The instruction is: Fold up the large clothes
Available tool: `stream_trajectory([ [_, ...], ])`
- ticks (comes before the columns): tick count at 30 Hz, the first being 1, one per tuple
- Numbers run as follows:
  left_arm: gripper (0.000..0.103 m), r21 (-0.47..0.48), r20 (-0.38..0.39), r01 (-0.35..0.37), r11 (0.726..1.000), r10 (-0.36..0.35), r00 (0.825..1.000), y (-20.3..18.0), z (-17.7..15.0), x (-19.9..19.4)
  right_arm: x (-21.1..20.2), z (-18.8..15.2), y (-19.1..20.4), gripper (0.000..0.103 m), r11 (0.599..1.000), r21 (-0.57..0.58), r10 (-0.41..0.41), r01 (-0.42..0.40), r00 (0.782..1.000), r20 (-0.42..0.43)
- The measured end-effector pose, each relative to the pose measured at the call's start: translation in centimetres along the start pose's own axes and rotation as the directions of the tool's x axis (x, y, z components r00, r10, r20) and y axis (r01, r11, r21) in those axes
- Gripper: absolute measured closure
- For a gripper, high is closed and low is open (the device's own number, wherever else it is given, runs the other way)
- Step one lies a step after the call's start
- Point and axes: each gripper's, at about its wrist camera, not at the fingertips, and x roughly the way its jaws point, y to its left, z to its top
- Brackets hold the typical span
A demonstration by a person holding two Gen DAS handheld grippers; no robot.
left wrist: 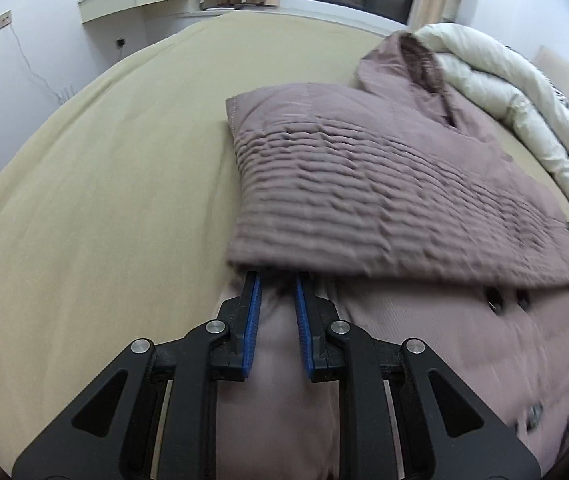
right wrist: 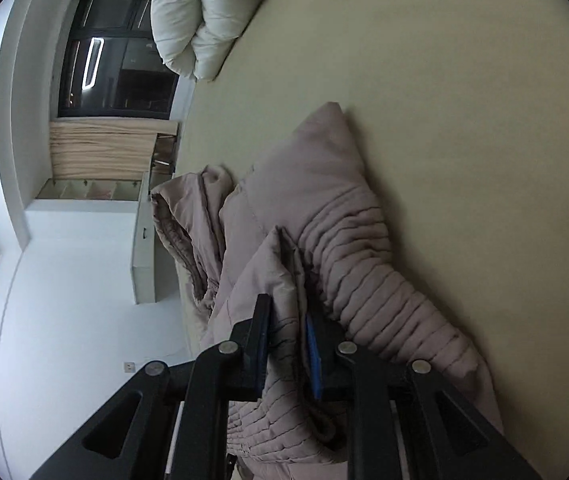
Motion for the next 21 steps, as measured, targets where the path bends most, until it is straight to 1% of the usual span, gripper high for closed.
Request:
stream_trajectory([
  [1,0.086,0.035,0.006,0.011,0.999,-0.011,1.0,-0.2,-0.4,-1.1,-0.1,0.0,0.0,0.085,1.0,-0.012,0.006,-0.006,1.0,0.004],
  [3,0.086,0.053,0.033,0.019,0.998,-0.021,0.999,-0.2,-0.9,-3.1,-0.2,0.2,0.9,0.085,0.997,-0.07,-0.021,0.021,1.0,0.006],
  [4,0.086,0.051,0.066,0.009,0.999,-0.012,0.998,-0.1,-0.2,-3.9,-0.3,0.2,1.6,0.084,0.995,-0.097,-0.037,0.038,0.999,0.006],
  [6,0.086,0.044,0.125,-0.009,0.999,0.004,0.992,-0.2,2.5,-4.6,-0.3,0.5,2.7,0.084,0.988,-0.14,-0.064,0.065,0.998,0.013],
  [7,0.086,0.055,0.145,-0.015,0.998,0.007,0.989,-0.4,3.9,-4.4,-0.4,0.6,3.2,0.084,0.985,-0.158,-0.073,0.074,0.997,0.017],
  [9,0.086,0.106,0.184,-0.053,0.993,0.033,0.982,-1.5,6.7,-3.3,-0.9,0.7,4.2,0.083,0.977,-0.186,-0.099,0.102,0.995,0.026],
  [10,0.086,0.128,0.193,-0.061,0.99,0.036,0.981,-1.9,7.8,-2.6,-0.7,0.8,4.3,0.082,0.974,-0.196,-0.108,0.112,0.994,0.029],
  [11,0.086,0.15,0.184,-0.068,0.986,0.04,0.982,-2.1,8.6,-1.7,-0.7,0.9,4.4,0.081,0.971,-0.205,-0.117,0.121,0.993,0.033],
  [12,0.086,0.179,0.151,-0.076,0.981,0.049,0.987,-2.7,9.2,0.1,-0.7,0.9,4.5,0.08,0.968,-0.211,-0.128,0.134,0.991,0.039],
  [13,0.086,0.194,0.08,-0.07,0.979,0.055,0.995,-2.9,9.3,2.4,-0.7,0.9,4.5,0.076,0.965,-0.213,-0.144,0.151,0.988,0.047],
  [14,0.086,0.191,0.009,-0.051,0.98,0.05,0.999,-3.1,9.8,4.5,-0.7,1.1,4.3,0.072,0.961,-0.207,-0.176,0.183,0.983,0.051],
  [15,0.086,0.19,-0.038,-0.044,0.981,0.052,0.998,-3.1,9.3,6.2,-1.0,0.9,4.4,0.071,0.958,-0.202,-0.199,0.205,0.979,0.052],
  [16,0.086,0.218,-0.017,-0.061,0.974,0.066,0.998,-3.3,8.7,6.6,-1.8,0.5,5.1,0.065,0.948,-0.213,-0.225,0.235,0.972,0.068],
  [17,0.086,0.238,0.006,-0.076,0.968,0.076,0.997,-3.5,8.4,6.4,-2.8,-0.2,6.2,0.058,0.93,-0.241,-0.26,0.278,0.96,0.103],
  [18,0.086,0.233,0.012,-0.076,0.97,0.075,0.997,-3.7,8.5,5.9,-3.6,-0.8,7.7,0.043,0.905,-0.287,-0.278,0.313,0.948,0.157],
  [19,0.086,0.216,0.019,-0.07,0.974,0.067,0.998,-3.6,8.8,5.5,-4.5,-1.6,9.7,0.035,0.885,-0.349,-0.245,0.307,0.947,0.21],
  [20,0.086,0.19,0.04,-0.066,0.98,0.059,0.997,-3.6,9.1,4.8,-4.8,-2.4,11.4,0.033,0.872,-0.403,-0.201,0.279,0.953,0.225],
  [21,0.086,0.168,0.072,-0.064,0.984,0.052,0.996,-3.6,9.3,3.9,-4.5,-3.2,12.8,0.033,0.855,-0.455,-0.166,0.248,0.963,0.213],
])
